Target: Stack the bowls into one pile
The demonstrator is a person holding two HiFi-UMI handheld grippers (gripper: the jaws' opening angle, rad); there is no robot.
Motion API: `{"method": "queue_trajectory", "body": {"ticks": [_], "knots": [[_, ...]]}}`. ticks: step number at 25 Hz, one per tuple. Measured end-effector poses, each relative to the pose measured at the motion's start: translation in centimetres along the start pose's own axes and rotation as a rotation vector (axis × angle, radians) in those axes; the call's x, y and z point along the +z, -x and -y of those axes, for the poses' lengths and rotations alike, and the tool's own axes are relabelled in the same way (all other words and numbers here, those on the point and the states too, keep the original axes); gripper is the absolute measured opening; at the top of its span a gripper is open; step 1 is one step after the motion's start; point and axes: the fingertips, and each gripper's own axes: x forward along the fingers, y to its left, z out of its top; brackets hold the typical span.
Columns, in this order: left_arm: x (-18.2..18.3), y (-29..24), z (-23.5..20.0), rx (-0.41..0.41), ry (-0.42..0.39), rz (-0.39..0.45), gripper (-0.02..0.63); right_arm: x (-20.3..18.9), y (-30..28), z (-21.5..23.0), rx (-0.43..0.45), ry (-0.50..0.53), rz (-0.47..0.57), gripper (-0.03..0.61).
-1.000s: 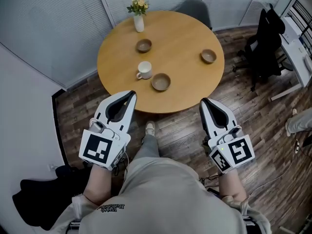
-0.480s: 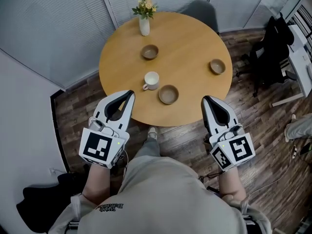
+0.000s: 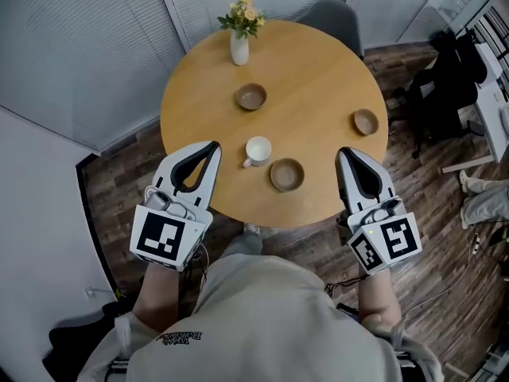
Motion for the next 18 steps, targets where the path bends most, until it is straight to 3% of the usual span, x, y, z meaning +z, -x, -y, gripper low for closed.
{"method": "queue_trajectory", "body": {"ticks": [8,18], "knots": [[-0.7,-2.3,-4.1,-0.042,0.005,-0.012,0.02,0.4,-5.1,-0.2,-0.045,0.055,-0.005,0.032],[-2.0,-4.4,-5.5,-0.065,0.018,-0.042,0.021,0.4,-7.1,1.1,-0.053,0.059,-0.041,0.032]]}}
